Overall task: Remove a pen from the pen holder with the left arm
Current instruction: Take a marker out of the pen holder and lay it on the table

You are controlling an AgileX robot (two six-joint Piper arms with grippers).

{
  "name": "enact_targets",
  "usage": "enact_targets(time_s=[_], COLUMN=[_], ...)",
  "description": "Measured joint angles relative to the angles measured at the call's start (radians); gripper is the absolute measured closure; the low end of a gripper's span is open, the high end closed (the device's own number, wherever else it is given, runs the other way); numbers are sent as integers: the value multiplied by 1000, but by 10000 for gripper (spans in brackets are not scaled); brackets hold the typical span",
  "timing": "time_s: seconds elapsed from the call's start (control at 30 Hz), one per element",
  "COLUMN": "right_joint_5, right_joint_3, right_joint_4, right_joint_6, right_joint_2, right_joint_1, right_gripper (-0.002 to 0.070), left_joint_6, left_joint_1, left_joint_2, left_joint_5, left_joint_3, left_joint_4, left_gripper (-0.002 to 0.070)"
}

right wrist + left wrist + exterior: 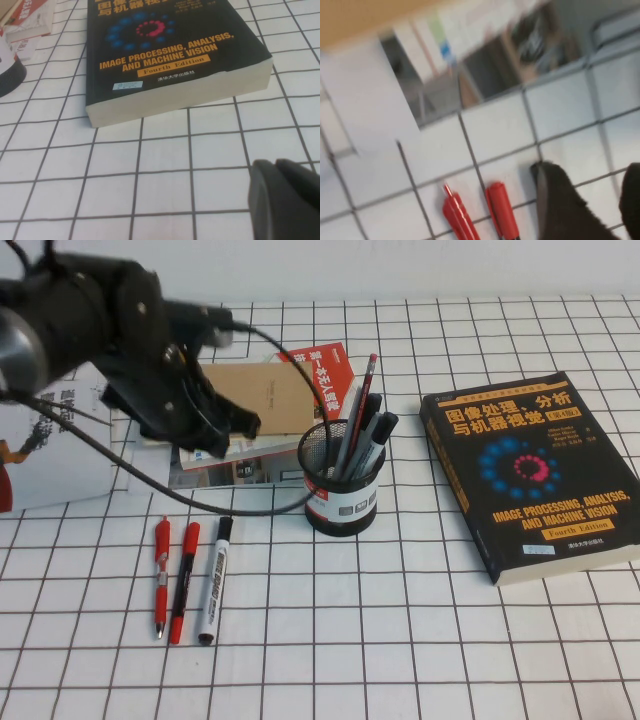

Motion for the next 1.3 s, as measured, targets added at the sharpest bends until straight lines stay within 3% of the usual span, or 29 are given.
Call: enact_targets(time_s=[0.13, 0.27, 0.73, 1.03, 1.3], right_joint_5=[0, 0, 0, 0, 0], right_joint_3=[0, 0, 0, 0, 0], right_joint_4=[0, 0, 0, 0, 0], right_joint_6=[0, 0, 0, 0, 0], right_joint_2=[0, 0, 0, 0, 0], right_joint_1=[0, 0, 0, 0, 0], right_gripper=[692, 692, 692, 692, 692], left_joint_6=[67, 91, 17, -37, -52], left_joint_1=[0, 0, 0, 0, 0], left_joint_2=[-198, -429, -1215, -1528, -1609], left_joint_5=[-40, -64, -164, 4, 106], left_joint_3=[5, 91, 814, 949, 951], left_joint_4=[0, 0, 33, 37, 24], left_gripper=[595, 660, 675, 675, 675])
